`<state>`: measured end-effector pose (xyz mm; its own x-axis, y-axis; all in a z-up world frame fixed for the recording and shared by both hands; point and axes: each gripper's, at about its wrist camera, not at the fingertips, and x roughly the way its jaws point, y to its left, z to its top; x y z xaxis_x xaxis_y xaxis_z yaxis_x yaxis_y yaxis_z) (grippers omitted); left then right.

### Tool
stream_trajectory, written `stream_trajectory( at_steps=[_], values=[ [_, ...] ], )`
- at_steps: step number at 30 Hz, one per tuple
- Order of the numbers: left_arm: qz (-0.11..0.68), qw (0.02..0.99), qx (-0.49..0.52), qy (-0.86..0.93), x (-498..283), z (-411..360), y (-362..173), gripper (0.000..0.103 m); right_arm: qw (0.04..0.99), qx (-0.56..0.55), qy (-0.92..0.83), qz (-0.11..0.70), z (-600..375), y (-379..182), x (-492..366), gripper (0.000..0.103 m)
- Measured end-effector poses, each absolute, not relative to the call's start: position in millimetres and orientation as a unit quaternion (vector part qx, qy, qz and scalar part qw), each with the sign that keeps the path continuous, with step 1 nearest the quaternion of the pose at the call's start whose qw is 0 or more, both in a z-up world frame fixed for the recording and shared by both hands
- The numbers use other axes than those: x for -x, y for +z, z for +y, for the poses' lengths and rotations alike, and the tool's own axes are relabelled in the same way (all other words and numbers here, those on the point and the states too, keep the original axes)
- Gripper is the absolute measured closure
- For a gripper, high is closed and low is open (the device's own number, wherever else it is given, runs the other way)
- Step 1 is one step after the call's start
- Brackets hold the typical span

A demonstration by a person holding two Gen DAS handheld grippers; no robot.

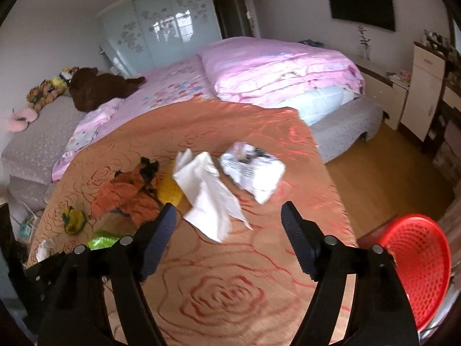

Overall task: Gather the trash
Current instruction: 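Grasp the white tissue with the right gripper while the left holds the green snack bag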

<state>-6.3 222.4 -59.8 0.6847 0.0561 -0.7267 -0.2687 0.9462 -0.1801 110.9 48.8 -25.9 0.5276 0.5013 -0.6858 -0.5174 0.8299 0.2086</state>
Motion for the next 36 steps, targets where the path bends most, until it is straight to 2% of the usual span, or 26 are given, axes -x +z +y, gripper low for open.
stream_trajectory(
  at_steps=[9,11,17,20,22,25,36],
  values=[
    [0.386,0.906,0.144,0.093,8.4,226.9,-62.5,0.067,0.866,0.032,0.307,0.394,98.1,-31.8,-132.8,0.031],
    [0.387,0.905,0.146,0.093,8.5,228.1,-63.5,0.067,0.863,0.036,0.309,0.398,106.3,-33.9,-137.2,0.034],
    [0.388,0.906,0.145,0.091,8.8,227.6,-63.9,0.067,0.853,0.04,0.306,0.421,116.1,-45.7,-145.9,0.052],
    [0.389,0.905,0.145,0.091,8.0,226.6,-64.3,0.067,0.849,0.036,0.304,0.431,115.1,-52.0,-147.5,0.066],
    [0.39,0.905,0.144,0.091,7.7,226.6,-64.4,0.067,0.848,0.038,0.304,0.433,114.4,-54.5,-146.7,0.08],
    [0.389,0.906,0.143,0.09,7.8,226.1,-64.4,0.067,0.85,0.038,0.301,0.432,109.2,-56.6,-145.8,0.087],
    [0.389,0.908,0.132,0.087,6.6,215.9,-63.7,0.067,0.857,0.039,0.3,0.418,77.0,-55.9,-117.2,0.088]
  ],
)
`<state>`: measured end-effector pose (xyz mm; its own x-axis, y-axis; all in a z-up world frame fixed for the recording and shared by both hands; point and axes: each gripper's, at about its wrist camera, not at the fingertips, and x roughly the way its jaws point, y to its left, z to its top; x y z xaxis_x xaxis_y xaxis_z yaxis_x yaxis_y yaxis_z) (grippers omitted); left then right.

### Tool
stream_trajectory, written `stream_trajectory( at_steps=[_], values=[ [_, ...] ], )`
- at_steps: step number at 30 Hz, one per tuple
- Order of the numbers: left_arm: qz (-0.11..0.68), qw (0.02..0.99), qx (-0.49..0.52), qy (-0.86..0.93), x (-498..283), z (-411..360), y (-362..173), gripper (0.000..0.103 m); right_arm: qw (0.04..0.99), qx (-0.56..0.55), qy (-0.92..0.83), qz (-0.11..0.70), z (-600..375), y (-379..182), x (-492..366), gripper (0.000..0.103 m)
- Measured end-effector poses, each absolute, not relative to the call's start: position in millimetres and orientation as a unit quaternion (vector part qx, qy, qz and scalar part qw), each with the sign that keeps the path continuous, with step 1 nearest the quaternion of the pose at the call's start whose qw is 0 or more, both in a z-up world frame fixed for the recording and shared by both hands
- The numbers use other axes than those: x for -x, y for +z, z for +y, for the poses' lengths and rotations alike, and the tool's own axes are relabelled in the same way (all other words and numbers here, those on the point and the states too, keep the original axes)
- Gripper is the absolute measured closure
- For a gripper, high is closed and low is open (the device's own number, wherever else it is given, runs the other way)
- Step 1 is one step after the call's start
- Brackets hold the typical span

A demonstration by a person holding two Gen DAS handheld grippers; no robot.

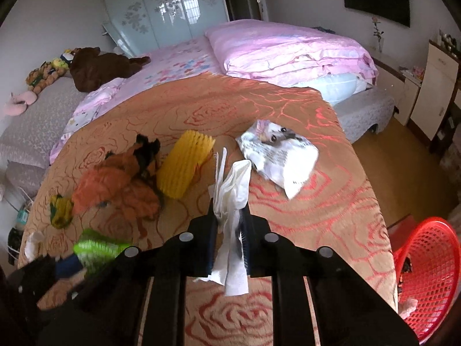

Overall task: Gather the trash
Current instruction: 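Grasp the white tissue with the right gripper while the left holds the green snack bag, then carry the green snack bag and white tissue with both grippers over the red basket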

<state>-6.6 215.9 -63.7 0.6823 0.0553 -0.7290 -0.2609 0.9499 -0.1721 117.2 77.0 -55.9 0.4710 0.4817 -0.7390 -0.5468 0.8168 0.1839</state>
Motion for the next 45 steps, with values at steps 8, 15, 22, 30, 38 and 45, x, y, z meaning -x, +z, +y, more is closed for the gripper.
stream_trajectory(
  at_steps=[8,15,22,30,38,45],
  values=[
    [0.384,0.911,0.124,0.085,7.0,206.7,-58.9,0.067,0.869,0.039,0.291,0.398,53.7,-48.2,-98.4,0.088],
    [0.373,0.916,0.12,0.087,11.0,204.8,-49.3,0.067,0.877,0.02,0.287,0.386,32.6,-36.7,-84.2,0.088],
    [0.361,0.921,0.116,0.087,12.3,202.7,-38.3,0.067,0.883,-0.002,0.282,0.376,10.2,-26.2,-71.8,0.088],
    [0.348,0.928,0.107,0.079,9.1,192.2,-22.9,0.067,0.892,-0.021,0.268,0.363,-17.2,-15.5,-69.1,0.088],
    [0.342,0.932,0.099,0.066,1.7,177.2,-11.1,0.067,0.899,-0.025,0.258,0.353,-36.8,-8.7,-67.7,0.088],
    [0.342,0.935,0.085,0.048,-7.4,159.8,-7.2,0.067,0.905,-0.026,0.242,0.35,-56.0,-5.7,-69.1,0.088]
  ],
)
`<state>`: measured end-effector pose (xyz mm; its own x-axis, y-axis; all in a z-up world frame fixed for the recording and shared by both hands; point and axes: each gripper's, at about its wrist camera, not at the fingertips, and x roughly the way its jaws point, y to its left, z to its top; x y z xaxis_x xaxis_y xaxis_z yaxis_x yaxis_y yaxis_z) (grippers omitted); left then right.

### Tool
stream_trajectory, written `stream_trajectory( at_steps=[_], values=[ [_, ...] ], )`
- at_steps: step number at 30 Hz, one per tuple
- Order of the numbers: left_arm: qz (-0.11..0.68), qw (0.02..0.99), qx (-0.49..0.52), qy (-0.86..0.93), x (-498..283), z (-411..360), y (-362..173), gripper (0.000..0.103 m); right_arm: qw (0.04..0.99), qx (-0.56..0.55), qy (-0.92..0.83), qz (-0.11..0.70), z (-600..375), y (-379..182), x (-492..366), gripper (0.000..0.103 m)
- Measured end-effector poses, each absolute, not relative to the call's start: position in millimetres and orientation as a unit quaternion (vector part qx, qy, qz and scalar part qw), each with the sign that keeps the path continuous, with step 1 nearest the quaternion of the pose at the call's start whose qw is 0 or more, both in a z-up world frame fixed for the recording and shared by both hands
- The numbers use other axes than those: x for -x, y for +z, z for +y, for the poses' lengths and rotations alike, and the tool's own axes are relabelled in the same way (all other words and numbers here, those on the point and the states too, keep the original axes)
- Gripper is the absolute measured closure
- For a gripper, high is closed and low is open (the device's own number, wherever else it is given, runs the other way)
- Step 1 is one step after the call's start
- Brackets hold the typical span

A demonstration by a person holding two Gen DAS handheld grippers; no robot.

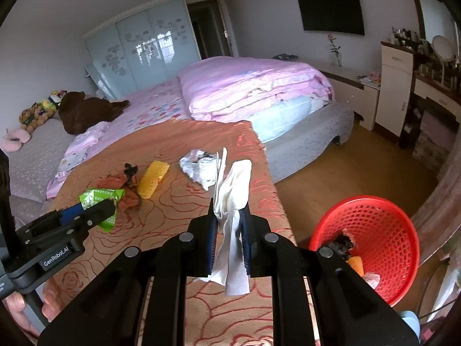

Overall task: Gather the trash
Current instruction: 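Carry the green snack bag and white tissue with both grippers over the red basket, then open both grippers to drop the snack bag and tissue into the basket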

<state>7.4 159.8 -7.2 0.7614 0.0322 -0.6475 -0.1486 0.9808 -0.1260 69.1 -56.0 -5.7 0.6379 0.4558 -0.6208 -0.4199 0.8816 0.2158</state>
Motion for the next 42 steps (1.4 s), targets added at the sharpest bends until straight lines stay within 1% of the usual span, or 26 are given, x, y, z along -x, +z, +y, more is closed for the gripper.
stream_trajectory(
  at_steps=[15,24,31,42],
  values=[
    [0.355,0.932,0.074,-0.014,-32.2,117.5,-3.6,0.067,0.92,-0.03,0.191,0.342,-113.2,-1.1,-71.8,0.088],
    [0.361,0.929,0.057,-0.06,-52.6,78.8,-1.0,0.067,0.928,-0.023,0.151,0.34,-153.7,1.8,-71.0,0.088],
    [0.376,0.917,0.062,-0.114,-76.0,44.8,-3.7,0.067,0.925,-0.04,0.122,0.357,-186.4,-10.3,-75.0,0.088],
    [0.412,0.897,0.041,-0.154,-107.4,-8.7,-30.9,0.067,0.917,-0.067,0.085,0.385,-214.6,-33.2,-86.9,0.088]
  ],
)
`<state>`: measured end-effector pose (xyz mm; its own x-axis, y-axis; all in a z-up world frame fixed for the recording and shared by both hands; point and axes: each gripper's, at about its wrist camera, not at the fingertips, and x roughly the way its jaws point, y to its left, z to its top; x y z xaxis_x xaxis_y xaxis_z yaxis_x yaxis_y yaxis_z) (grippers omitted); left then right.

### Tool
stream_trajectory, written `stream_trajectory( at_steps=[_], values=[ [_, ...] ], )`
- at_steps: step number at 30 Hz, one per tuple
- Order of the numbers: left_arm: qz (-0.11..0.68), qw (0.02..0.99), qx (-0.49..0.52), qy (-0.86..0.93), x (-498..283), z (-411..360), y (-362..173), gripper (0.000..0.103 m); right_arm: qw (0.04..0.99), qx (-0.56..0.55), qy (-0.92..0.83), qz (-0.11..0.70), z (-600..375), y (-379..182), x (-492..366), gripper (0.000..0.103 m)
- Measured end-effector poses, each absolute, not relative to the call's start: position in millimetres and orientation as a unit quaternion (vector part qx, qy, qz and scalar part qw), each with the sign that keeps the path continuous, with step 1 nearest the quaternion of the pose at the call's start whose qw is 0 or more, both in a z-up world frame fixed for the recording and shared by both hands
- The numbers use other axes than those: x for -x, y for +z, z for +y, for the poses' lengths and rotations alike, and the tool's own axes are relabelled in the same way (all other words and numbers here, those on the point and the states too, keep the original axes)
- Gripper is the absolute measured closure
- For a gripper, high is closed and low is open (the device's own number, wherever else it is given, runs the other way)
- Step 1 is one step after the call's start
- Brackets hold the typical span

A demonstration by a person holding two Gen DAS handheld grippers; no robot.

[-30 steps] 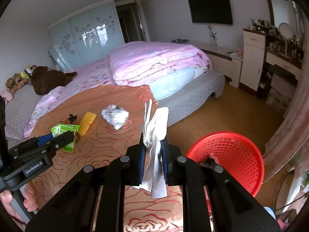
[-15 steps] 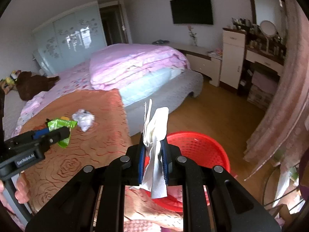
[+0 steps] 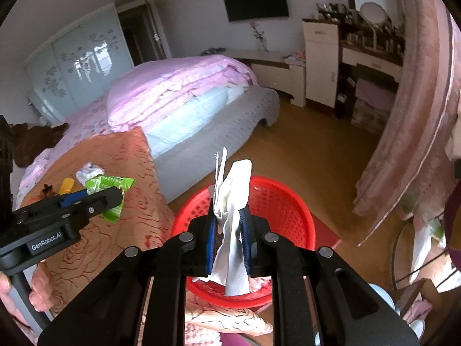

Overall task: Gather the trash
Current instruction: 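Open both grippers to drop the snack bag and tissue into the basket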

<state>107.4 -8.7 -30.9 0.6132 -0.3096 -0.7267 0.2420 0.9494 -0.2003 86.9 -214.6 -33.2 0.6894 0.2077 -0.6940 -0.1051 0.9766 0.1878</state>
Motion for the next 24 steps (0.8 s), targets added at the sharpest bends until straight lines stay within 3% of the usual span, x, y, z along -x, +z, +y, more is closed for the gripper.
stream_trajectory(
  at_steps=[9,14,19,24],
  values=[
    [0.439,0.88,0.014,-0.183,-118.5,-42.3,-53.5,0.066,0.905,-0.085,0.057,0.412,-235.0,-53.5,-97.9,0.088],
    [0.46,0.866,0.019,-0.195,-124.8,-48.8,-66.5,0.056,0.899,-0.089,0.052,0.426,-238.5,-63.7,-101.2,0.086],
    [0.458,0.868,0.014,-0.193,-122.4,-46.4,-70.8,0.039,0.896,-0.094,0.044,0.432,-240.0,-68.5,-102.4,0.066],
    [0.46,0.869,0.026,-0.183,-122.5,-38.7,-70.6,0.035,0.896,-0.094,0.035,0.433,-241.3,-68.8,-102.8,0.063]
  ],
)
